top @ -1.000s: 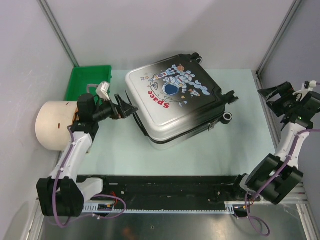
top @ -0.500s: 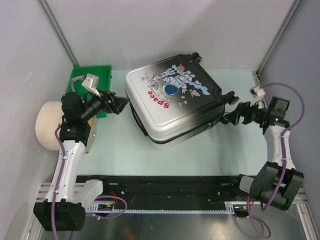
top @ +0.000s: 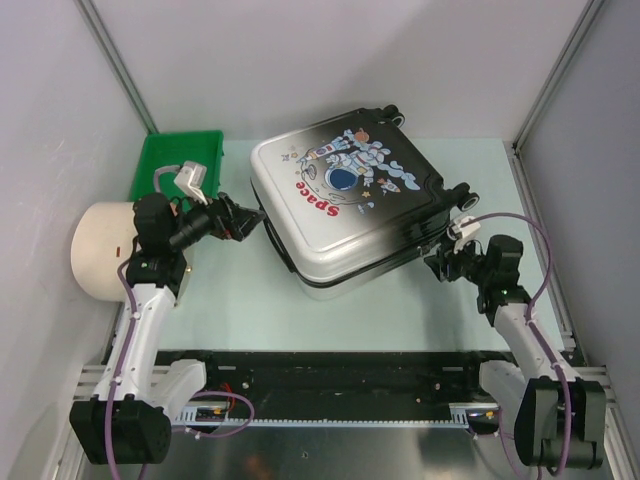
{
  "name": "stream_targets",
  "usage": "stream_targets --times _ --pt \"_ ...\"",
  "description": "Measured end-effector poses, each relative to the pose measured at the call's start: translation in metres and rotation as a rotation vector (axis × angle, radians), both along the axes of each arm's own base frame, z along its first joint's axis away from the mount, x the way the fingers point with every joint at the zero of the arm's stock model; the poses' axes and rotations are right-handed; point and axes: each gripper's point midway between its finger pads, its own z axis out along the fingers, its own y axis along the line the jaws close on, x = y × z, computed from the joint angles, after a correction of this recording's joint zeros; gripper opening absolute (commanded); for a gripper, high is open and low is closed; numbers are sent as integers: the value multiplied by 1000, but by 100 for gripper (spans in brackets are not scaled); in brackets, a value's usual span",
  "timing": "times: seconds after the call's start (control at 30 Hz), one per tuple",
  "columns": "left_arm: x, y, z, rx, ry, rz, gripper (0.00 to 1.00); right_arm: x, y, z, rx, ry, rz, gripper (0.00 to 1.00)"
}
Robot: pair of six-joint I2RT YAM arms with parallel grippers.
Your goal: Open, take out, and arrange the luggage
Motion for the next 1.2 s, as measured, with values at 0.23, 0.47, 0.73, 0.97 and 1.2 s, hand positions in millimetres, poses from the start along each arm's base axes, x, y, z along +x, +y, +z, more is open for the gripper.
stream_targets --times 0.23,0.47,0.73,0.97,1.2 --pt "0 0 -2 -6 7 -1 98 24 0 0 -57 -87 -62 41" --pt "-2 -2 -4 -9 11 -11 97 37 4 -5 -75 -107 -73 34" --pt "0 -2 -5 -20 19 -11 96 33 8 -16 -83 -95 -59 33" --pt "2 -3 -9 -28 29 -7 94 35 -4 -20 -97 -91 -88 0" --pt "6 -2 -19 -50 73 8 92 47 -37 -18 -86 -103 -175 0"
